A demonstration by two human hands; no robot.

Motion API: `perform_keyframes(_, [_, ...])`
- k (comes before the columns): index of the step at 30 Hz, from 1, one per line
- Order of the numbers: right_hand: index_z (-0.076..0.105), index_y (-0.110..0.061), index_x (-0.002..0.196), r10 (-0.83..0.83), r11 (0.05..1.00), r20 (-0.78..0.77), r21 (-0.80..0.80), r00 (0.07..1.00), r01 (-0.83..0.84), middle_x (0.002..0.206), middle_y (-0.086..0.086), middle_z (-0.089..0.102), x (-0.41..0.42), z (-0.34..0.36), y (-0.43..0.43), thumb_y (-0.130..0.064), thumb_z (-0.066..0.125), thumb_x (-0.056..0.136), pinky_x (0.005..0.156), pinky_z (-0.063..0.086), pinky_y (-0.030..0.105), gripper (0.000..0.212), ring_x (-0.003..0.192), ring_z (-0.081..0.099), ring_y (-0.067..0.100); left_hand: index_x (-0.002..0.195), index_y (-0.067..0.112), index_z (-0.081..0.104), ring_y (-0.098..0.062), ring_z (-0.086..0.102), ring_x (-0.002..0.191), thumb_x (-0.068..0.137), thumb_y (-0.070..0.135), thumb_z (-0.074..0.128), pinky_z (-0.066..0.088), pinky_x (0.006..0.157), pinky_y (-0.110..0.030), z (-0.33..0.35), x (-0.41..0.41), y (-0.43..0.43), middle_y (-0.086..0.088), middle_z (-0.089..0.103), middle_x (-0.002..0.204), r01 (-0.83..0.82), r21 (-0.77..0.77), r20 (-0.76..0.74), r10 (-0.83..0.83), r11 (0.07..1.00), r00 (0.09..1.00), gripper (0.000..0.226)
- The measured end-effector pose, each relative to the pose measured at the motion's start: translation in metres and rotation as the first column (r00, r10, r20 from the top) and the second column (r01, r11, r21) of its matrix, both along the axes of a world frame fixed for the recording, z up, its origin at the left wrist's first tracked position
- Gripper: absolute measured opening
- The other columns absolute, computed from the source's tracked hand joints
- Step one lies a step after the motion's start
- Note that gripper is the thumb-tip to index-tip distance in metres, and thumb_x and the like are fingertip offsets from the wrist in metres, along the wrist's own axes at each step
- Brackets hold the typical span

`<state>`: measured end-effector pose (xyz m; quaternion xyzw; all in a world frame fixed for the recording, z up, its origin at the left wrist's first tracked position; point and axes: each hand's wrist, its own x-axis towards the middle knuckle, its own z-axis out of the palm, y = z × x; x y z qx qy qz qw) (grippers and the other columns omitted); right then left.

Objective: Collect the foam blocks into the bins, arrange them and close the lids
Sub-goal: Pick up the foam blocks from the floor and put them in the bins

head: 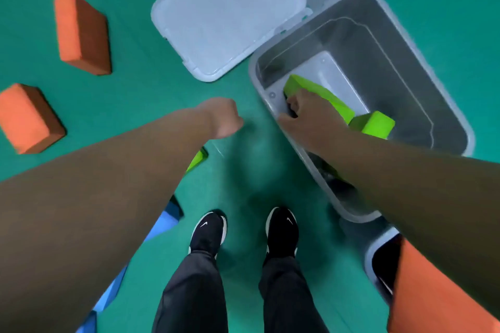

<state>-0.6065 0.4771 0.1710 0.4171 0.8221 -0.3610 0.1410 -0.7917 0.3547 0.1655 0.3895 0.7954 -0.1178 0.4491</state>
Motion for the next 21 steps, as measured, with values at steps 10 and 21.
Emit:
perform_keyframes(10, [0.053,-0.019,0.136,0.501,0.863,0.058,-0.102,0.863,-0.494,0.134,0.007,0.055,-0.142,-0.017,-0.15,-0.043,0.064,0.089,0.097,0.044,0.036,0.054,0.12,0.056,0.028,0.103,0.003,0.073,-0.031,0.076,0.098,0.103,0.018,0.049,0.06,0.088,-0.039,-0.018,-0.074,-0.236,-0.011,0.078,0.105,-0.515,-0.262,0.042,0.543,0.816,0.838,0.028])
perform_keyframes(21, [0.044,-0.006,0.145,0.807,0.537,0.309,-0.031,0.503,-0.843,0.138,0.02,0.048,-0.22,-0.121,-0.28,-0.038,0.069,0.086,0.103,0.049,0.047,0.072,0.126,0.053,0.042,0.136,-0.001,0.05,-0.046,0.056,0.126,0.097,0.036,0.058,0.047,0.099,-0.043,-0.131,-0.064,-0.395,-0.029,0.052,0.141,-0.63,-0.172,-0.13,0.617,0.757,0.776,0.054])
